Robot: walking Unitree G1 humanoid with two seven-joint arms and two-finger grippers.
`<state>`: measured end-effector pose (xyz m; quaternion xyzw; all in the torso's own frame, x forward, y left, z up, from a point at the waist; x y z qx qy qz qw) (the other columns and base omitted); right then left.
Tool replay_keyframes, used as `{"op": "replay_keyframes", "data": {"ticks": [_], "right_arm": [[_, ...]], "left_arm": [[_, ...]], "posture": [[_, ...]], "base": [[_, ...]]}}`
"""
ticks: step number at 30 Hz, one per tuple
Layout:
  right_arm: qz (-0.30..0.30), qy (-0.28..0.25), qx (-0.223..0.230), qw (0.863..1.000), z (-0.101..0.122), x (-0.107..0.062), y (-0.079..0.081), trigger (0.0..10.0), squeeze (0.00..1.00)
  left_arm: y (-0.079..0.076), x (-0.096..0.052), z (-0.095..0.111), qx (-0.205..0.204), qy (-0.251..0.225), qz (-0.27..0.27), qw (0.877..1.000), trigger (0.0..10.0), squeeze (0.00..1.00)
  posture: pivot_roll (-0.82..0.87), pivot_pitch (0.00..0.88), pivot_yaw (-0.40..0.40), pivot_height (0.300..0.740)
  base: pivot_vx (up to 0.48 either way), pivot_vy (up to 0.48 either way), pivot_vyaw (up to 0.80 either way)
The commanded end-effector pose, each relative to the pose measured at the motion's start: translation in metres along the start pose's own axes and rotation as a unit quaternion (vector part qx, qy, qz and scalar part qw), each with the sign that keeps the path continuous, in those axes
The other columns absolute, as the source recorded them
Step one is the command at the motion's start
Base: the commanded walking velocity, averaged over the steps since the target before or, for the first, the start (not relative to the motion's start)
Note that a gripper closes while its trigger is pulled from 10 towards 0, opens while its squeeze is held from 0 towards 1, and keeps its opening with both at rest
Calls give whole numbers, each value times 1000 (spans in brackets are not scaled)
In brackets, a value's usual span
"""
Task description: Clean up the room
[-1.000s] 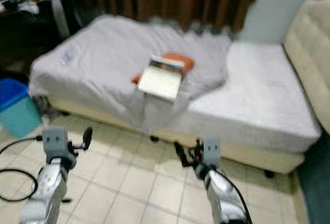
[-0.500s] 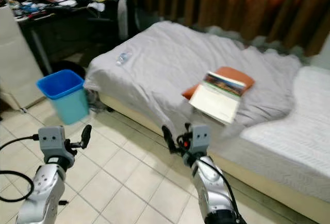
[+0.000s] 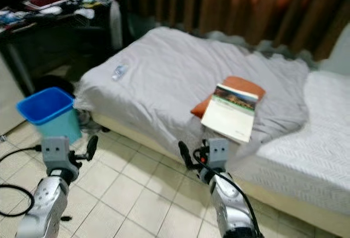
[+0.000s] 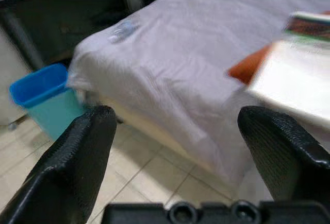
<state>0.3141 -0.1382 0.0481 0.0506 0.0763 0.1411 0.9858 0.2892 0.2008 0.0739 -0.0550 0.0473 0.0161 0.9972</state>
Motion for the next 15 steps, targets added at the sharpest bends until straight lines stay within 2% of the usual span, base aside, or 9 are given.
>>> {"op": "replay_keyframes", "data": {"ticks": [1, 2, 12, 15], "right_arm": [[-17, 2, -13, 1000, 0, -4, -13, 10000, 0], [-16, 0, -16, 1000, 1, -4, -12, 10000, 0], [-19, 4, -19, 1000, 0, -4, -13, 10000, 0], [-19, 7, -18, 1000, -1, -4, -15, 10000, 0]], "left_arm": [[-12, 4, 5, -2, -9, -17, 1000, 10000, 0], [-12, 4, 5, -1, -9, -17, 1000, 10000, 0], [-11, 3, 5, 1, -10, -14, 1000, 10000, 0], [-12, 3, 5, -2, -12, -15, 1000, 10000, 0]], "posture": [[142, 0, -39, 740], [143, 0, -40, 740], [150, 0, -42, 740], [153, 0, -45, 740]], "base": [[458, 0, -800], [458, 0, -800], [458, 0, 0], [321, 355, 0]]}}
Point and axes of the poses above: a point about 5 cm out from each wrist's last joint towards the gripper, its own x axis pointing out of the wrist towards the gripper, its own z axis along the axis of the wrist's last joint, y = z × x, the point moved 2 cm from there along x, pointing out of the wrist towards the gripper, and after that the axes turned 4 degrees about -x, right-handed, at the moved point
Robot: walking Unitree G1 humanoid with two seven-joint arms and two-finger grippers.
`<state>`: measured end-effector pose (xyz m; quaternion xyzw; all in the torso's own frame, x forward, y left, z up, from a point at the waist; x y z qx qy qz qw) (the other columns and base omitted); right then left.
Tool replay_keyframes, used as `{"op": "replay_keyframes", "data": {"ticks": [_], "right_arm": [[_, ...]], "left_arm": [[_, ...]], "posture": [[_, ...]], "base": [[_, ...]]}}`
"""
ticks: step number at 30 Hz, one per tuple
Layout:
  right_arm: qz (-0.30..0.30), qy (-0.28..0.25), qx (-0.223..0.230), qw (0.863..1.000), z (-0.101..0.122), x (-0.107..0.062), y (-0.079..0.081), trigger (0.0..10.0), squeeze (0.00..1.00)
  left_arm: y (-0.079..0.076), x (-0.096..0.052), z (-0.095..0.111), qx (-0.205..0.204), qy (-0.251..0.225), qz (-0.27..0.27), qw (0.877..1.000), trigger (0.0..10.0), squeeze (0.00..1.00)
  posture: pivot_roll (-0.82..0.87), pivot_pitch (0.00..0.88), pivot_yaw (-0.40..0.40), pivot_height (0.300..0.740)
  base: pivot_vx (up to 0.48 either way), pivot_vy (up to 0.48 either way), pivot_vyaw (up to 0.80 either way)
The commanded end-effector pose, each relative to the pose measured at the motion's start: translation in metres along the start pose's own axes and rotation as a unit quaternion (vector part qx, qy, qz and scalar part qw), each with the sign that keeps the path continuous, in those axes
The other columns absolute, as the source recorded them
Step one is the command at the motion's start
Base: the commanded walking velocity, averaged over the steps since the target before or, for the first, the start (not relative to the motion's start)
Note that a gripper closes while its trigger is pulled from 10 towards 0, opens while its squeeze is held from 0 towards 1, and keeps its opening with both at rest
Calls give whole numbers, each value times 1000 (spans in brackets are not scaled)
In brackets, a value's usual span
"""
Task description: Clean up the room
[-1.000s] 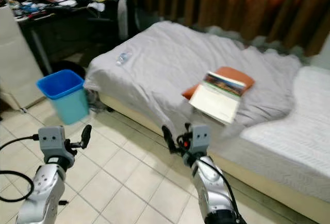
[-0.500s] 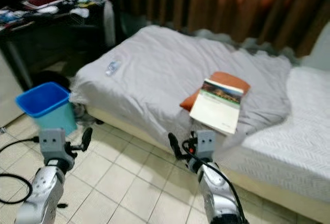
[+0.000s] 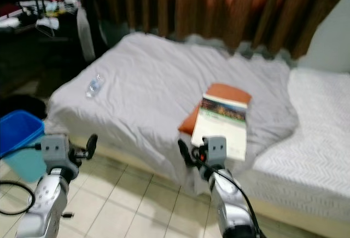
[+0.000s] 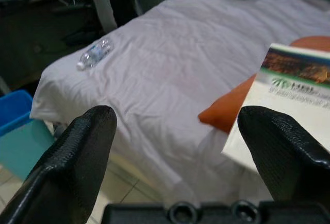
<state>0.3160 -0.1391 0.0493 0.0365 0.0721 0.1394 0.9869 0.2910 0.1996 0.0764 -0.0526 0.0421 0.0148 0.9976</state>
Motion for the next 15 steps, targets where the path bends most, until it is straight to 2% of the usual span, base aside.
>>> {"op": "replay_keyframes", "data": {"ticks": [1, 3, 6, 15], "right_arm": [[-16, 10, -3, 1000, -4, -5, -14, 10000, 0], [-15, 10, -2, 1000, -4, -5, -13, 10000, 0], [-11, 15, -6, 1000, -5, -5, -13, 10000, 0], [-2, 26, -3, 1000, -9, -3, -11, 10000, 0]], "left_arm": [[-10, 1, 3, -4, -7, -14, 1000, 10000, 0], [-9, 1, 2, -5, -6, -14, 1000, 10000, 0], [-9, 0, 2, -4, -5, -16, 1000, 10000, 0], [-9, 1, 0, 2, 3, -20, 1000, 10000, 0]], "posture": [[156, 0, -46, 740], [157, 0, -46, 740], [158, 0, -48, 740], [167, 0, -48, 740]], "base": [[285, 386, 0], [270, 397, 0], [0, 455, 0], [0, 476, -772]]}}
Point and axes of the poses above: a point about 5 cm out from each wrist's last joint towards the gripper, its own x axis pointing out of the wrist towards the gripper, its own z axis along the axis of the wrist's last joint, y = z × x, the point moved 2 cm from there along x, pointing out of the wrist towards the gripper, and after that the axes turned 4 degrees about -x, right-handed, at the moved point
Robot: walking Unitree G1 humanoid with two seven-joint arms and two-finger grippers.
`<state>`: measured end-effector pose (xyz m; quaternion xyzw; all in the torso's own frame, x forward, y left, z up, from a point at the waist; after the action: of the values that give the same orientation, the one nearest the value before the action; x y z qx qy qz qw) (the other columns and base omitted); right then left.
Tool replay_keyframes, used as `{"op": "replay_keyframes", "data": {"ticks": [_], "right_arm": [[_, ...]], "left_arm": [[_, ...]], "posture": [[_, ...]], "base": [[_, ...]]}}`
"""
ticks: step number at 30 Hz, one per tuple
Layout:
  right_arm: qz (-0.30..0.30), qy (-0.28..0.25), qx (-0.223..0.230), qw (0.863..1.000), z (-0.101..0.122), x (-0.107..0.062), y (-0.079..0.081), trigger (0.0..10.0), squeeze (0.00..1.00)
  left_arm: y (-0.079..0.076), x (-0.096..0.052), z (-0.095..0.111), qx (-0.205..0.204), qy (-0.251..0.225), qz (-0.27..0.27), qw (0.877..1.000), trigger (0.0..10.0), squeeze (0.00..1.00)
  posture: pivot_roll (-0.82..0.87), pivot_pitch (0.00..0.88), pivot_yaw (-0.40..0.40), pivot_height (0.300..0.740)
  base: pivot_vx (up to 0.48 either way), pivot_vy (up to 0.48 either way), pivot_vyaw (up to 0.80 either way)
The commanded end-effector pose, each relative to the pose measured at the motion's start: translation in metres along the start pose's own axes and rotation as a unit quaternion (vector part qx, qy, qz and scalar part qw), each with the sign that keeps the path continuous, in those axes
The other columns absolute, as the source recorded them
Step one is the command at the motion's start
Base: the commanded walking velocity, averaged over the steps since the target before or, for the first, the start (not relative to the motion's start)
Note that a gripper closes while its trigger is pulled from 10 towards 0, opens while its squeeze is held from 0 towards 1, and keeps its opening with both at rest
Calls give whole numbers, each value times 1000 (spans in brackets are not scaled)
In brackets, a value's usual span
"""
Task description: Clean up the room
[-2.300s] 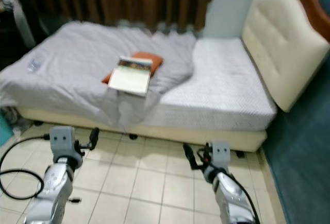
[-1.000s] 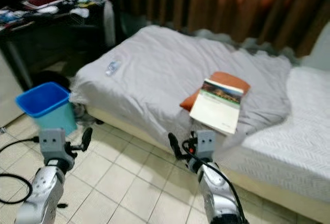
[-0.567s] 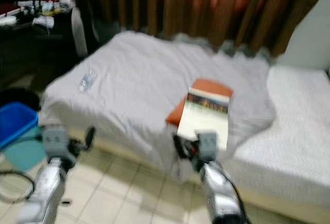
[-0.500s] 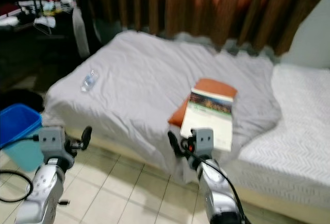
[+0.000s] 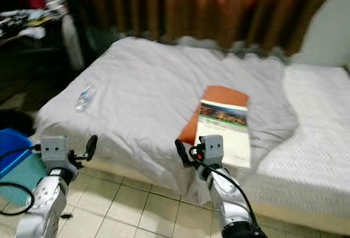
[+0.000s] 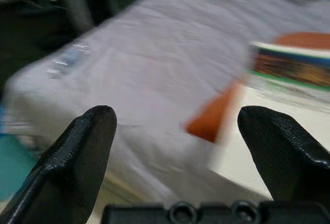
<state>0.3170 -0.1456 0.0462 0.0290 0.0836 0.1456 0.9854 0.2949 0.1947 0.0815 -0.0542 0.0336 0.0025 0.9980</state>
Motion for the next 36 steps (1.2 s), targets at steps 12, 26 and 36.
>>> {"op": "replay_keyframes", "data": {"ticks": [12, 26, 36], "right_arm": [[2, -7, 7, 1000, -1, -2, -2, 10000, 0], [12, -15, 25, 1000, 0, -5, -2, 10000, 0], [-51, -40, 23, 998, 4, -5, -1, 10000, 0]], "left_arm": [[0, -2, -4, 4, 8, 1, 1000, 10000, 0], [-9, -7, -12, 30, 21, 3, 999, 10000, 0], [-2, 6, 7, 133, 11, -11, 991, 10000, 0]], "posture": [[167, 0, -54, 740], [170, 0, -61, 740], [170, 0, 78, 740]], "base": [[0, 476, -667], [0, 381, 73], [0, 0, 236]]}}
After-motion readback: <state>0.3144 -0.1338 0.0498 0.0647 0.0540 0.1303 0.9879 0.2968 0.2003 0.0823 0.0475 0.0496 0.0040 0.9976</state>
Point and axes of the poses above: a point about 5 cm out from each wrist's last joint towards the gripper, its own x axis pointing out of the wrist towards the gripper, its own z axis along the axis of the wrist's last joint, y = z × x, the point moved 2 cm from there along x, pointing out of the wrist towards the gripper, and after that the axes turned 4 degrees about -x, right-handed, at the moved point
